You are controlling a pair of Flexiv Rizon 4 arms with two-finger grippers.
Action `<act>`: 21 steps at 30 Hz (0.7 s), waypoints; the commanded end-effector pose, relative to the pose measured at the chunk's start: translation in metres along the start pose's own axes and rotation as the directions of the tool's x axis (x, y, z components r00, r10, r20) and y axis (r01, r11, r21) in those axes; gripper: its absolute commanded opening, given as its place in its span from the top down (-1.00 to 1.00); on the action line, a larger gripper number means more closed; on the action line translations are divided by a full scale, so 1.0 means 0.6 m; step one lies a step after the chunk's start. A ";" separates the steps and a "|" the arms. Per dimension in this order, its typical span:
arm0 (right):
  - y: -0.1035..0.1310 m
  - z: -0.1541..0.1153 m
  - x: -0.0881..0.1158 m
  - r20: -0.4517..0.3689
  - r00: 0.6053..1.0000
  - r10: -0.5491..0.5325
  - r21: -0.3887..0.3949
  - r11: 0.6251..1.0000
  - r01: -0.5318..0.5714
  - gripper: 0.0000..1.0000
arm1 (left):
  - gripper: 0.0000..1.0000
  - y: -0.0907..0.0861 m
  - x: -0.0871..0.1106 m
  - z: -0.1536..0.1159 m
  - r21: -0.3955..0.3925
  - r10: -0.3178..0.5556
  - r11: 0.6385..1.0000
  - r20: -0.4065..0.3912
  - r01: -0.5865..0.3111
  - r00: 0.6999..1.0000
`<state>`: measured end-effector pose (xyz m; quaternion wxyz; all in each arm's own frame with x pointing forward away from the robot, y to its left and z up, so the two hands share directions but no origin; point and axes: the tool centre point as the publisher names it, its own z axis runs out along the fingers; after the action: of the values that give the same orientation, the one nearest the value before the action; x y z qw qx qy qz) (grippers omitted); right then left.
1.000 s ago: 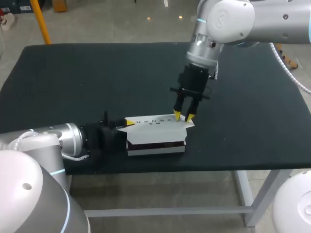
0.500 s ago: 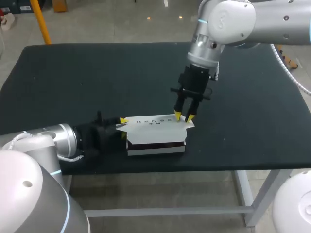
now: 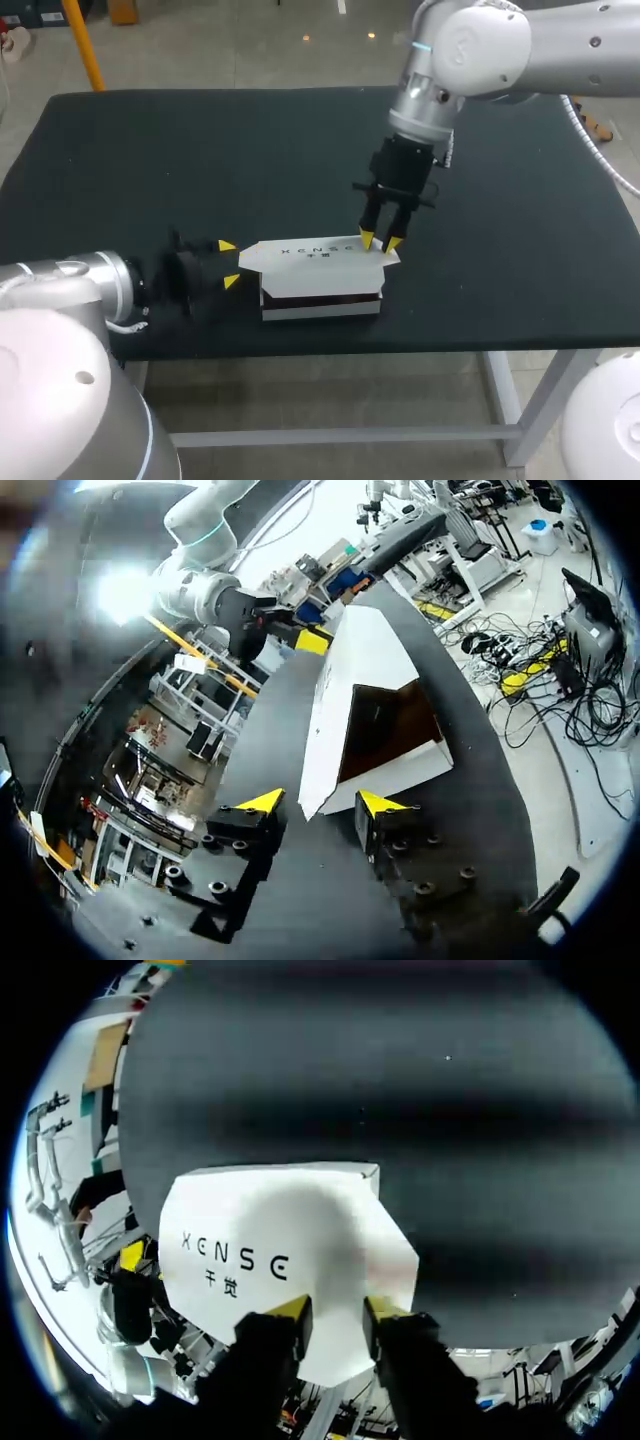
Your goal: Assemble the packaging by folding the flat box into shape, placing the metal phone stand inside, and closing the box properly
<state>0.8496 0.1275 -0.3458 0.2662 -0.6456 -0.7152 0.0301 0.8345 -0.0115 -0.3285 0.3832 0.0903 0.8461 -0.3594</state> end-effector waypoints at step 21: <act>-0.005 0.006 -0.004 -0.007 1.000 0.008 -0.021 1.000 -0.008 0.24 | -1.00 0.008 -0.061 -0.053 -0.289 -0.121 0.957 -0.426 -0.008 0.897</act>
<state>0.8466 0.1256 -0.3486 0.2625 -0.6508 -0.7121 0.0211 0.8357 0.0233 -0.2905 0.2702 0.0658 0.9325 -0.2304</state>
